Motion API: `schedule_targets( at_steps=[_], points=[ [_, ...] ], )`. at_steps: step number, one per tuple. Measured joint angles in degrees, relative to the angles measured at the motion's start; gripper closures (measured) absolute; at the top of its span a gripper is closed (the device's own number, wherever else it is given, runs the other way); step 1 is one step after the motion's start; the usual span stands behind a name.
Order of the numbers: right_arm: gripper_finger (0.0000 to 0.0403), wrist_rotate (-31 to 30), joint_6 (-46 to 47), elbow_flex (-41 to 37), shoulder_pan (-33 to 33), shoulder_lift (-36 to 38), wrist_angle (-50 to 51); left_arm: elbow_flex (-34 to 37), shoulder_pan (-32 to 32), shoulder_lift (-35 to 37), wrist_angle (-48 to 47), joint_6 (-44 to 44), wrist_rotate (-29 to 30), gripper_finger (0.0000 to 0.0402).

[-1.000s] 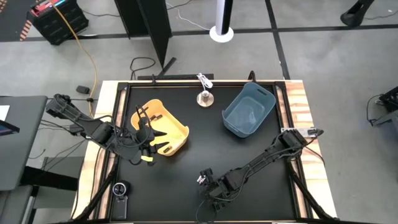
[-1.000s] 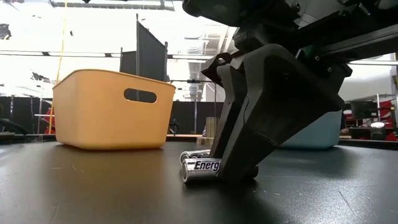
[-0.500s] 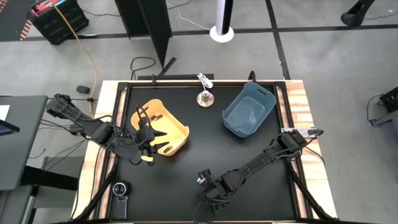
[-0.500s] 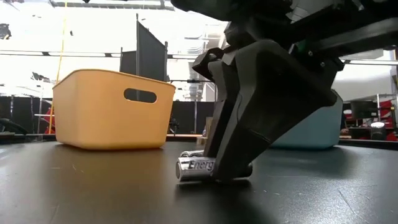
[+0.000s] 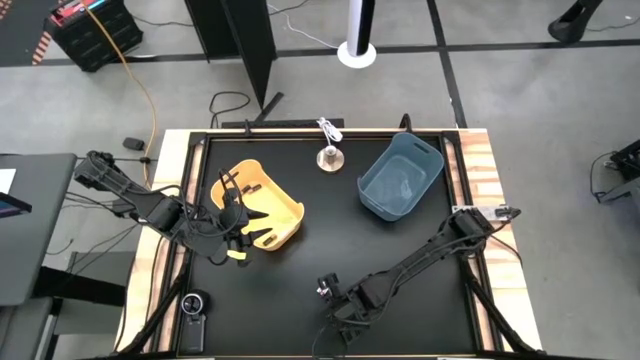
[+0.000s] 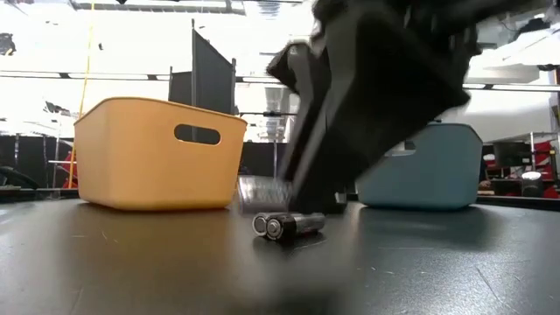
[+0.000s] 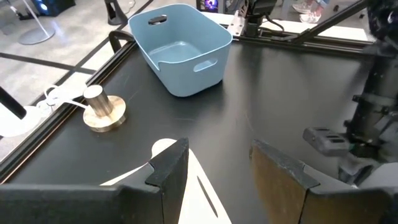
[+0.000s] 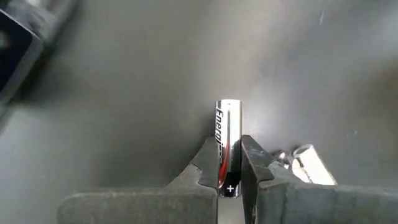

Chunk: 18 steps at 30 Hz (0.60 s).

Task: Sort batteries
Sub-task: Put the silver battery into the blue bin

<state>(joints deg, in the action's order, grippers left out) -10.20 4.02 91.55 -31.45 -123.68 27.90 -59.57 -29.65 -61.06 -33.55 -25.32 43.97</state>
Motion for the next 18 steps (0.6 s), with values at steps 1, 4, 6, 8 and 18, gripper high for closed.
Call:
schedule_targets(
  at_steps=[1, 4, 6, 8, 18],
  points=[
    [0.0370, 0.00, -0.09, 0.00, -0.10, 0.64, -0.18, 0.00, -0.01, 0.00, -0.01, 0.00, 0.00, 0.0237],
    [0.0370, -0.41, -0.86, 0.00, -0.47, 2.97, -0.59, 0.00, 0.00, 0.00, -0.04, 0.02, 0.00, 0.0237],
    [0.0370, -1.81, -1.45, 0.00, -0.66, 4.75, -0.68, 0.00, 0.00, 0.00, -0.05, 0.02, 0.00, 0.0237],
    [0.0370, -2.98, -2.45, 0.00, -0.96, 6.47, -0.48, 0.00, -0.01, 0.00, -0.08, 0.02, 0.00, 0.0237],
    [0.0370, -11.51, -4.19, -7.21, 0.05, 17.68, -3.10, 0.00, 0.00, 0.00, -0.10, 0.02, -0.02, 0.0237]
  ],
)
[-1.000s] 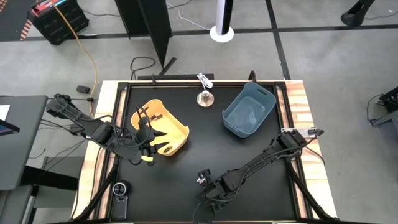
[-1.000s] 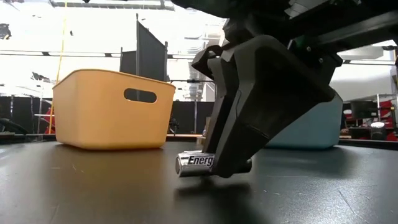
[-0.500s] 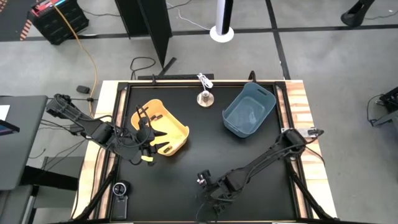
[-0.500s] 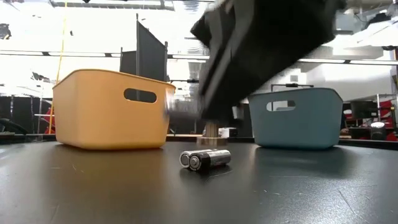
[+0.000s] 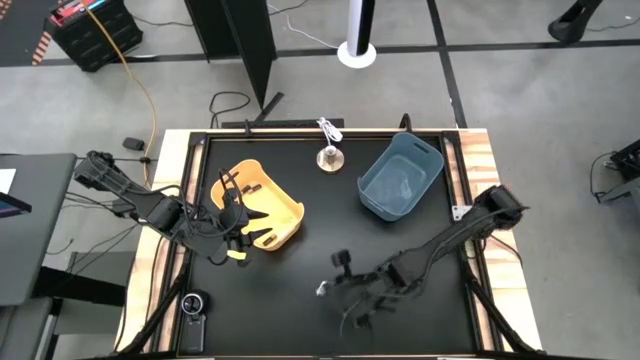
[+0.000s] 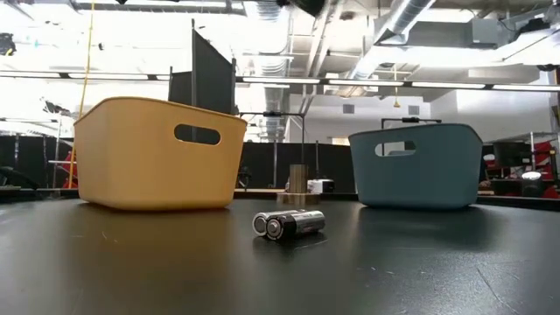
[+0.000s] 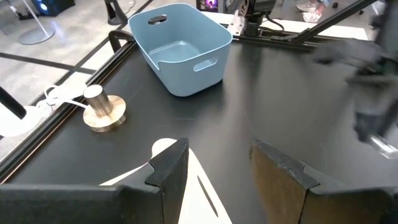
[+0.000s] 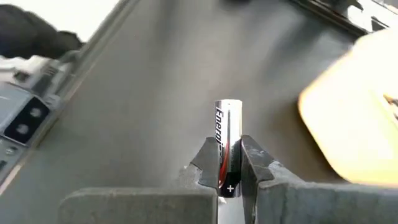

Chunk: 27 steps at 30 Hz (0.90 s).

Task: Sort batteries
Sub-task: Put the silver battery into the blue bin

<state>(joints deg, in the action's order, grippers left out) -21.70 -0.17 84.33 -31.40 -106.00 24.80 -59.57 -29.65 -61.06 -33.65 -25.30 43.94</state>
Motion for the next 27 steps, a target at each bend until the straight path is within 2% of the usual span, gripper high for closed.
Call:
schedule_targets(
  at_steps=[3, 8, 11, 15, 20, 27],
  points=[
    [0.0370, -2.18, 1.92, -7.89, 0.99, 6.08, -3.49, 0.00, 0.00, 0.00, -0.02, 0.00, -0.05, 0.0237],
    [0.0370, -9.76, 7.27, -20.46, 3.22, 19.03, -3.52, 0.00, 0.00, 0.00, -0.02, 0.00, -0.51, 0.0237],
    [0.0370, -14.32, 11.74, -25.41, 5.66, 27.06, -0.33, 0.00, -0.01, 0.00, -0.04, 0.00, -0.68, 0.0237],
    [0.0368, -17.27, 18.98, -28.24, 10.93, 35.65, 8.62, 0.00, 0.00, 0.00, 0.01, 0.58, -0.71, 0.0237],
    [0.0366, -17.23, 22.19, -28.26, 19.07, 40.24, 14.85, 0.00, 0.00, 0.00, 0.02, 0.67, -0.72, 0.0237],
    [0.0355, -11.22, 23.29, -28.24, 31.61, 39.20, 20.40, 0.00, 0.00, -0.02, 0.02, 0.91, -0.79, 0.0237]
  ],
)
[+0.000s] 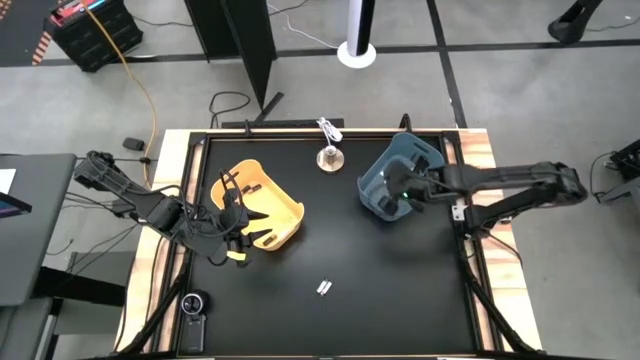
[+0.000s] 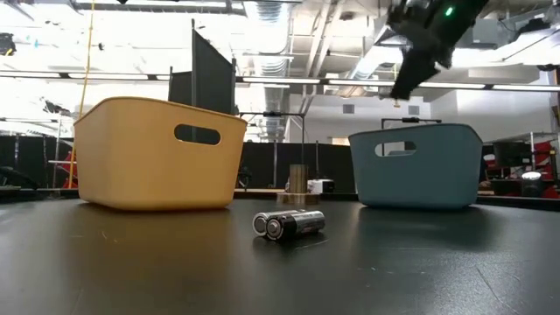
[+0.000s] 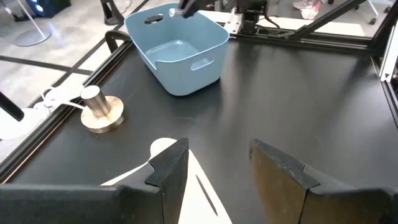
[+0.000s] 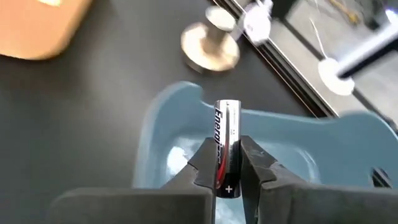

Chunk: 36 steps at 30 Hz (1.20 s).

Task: Sort batteries
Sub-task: Put the silver battery into the blue bin

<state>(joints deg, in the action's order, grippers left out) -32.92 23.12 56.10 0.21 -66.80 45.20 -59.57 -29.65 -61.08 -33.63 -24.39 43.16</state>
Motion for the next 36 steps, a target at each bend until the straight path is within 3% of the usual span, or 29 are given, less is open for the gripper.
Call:
schedule_targets(
  at_steps=[7, 11, 21, 27, 32, 36],
  points=[
    [0.0339, 8.47, -1.11, 0.00, 10.86, -3.84, 1.48, 0.00, 0.00, 0.00, 0.00, -0.15, -0.05, 0.0237],
    [0.0321, 10.43, -2.81, 0.00, 14.51, -5.95, 2.64, -0.02, -0.01, -0.34, -0.01, -0.21, -0.04, 0.0237],
    [0.0177, 12.32, -9.36, 0.02, 16.99, -5.44, 1.72, -0.04, 0.00, -2.52, -0.15, -0.34, -0.32, 0.0237],
    [0.0155, 12.30, -17.80, 0.02, 9.57, -0.32, -8.27, -0.07, -0.22, -3.42, 0.21, 0.32, -0.91, 0.0237],
    [0.0155, 12.29, -25.23, 0.09, -1.97, 1.67, -17.11, -0.04, -0.41, -4.90, 0.71, 2.12, -1.84, 0.0237],
    [0.0155, 12.66, -29.61, 0.09, -11.88, -0.81, -19.47, -0.04, -0.81, -7.94, 1.44, 5.65, -2.98, 0.0237]
  ],
)
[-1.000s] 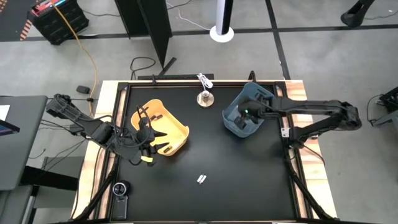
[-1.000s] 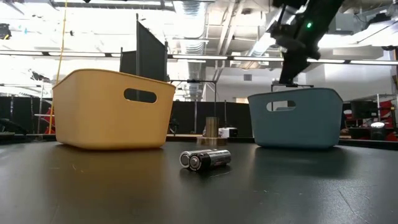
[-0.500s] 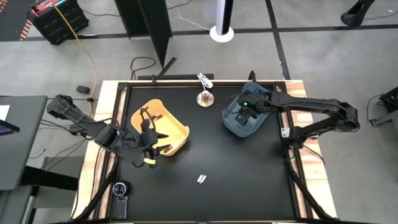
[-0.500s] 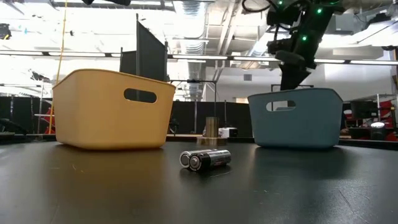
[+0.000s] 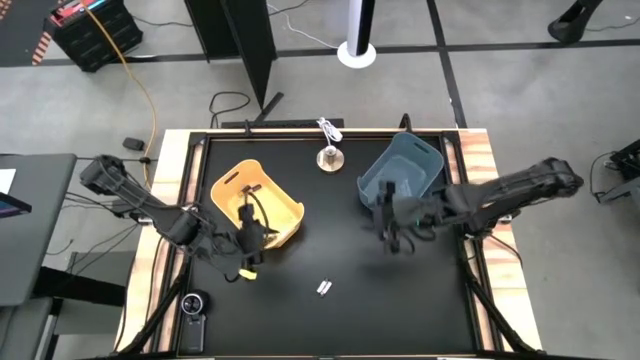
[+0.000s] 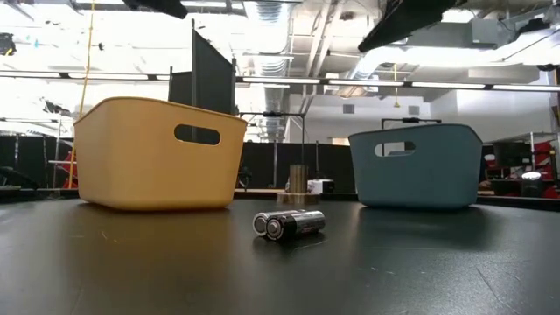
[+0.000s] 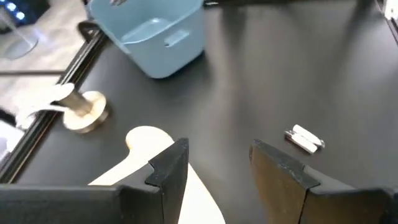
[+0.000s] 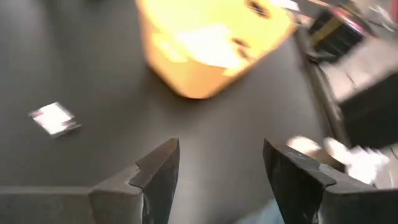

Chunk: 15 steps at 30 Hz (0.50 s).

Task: Sort batteries
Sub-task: Put the silver battery into the blue bin

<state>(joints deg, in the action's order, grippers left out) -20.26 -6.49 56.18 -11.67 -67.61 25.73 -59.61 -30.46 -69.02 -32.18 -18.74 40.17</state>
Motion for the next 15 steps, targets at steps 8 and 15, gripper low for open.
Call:
schedule_targets(
  at_steps=[8, 15],
  points=[
    [0.0155, -0.01, 2.18, -0.02, -13.02, -9.02, -6.48, 0.00, 0.06, -7.64, 7.42, 5.38, -4.01, 0.0237],
    [0.0155, 2.38, 3.40, 2.74, -16.98, -19.73, -11.18, 0.00, 0.57, -8.97, 7.70, 1.70, -3.90, 0.0237]
  ],
)
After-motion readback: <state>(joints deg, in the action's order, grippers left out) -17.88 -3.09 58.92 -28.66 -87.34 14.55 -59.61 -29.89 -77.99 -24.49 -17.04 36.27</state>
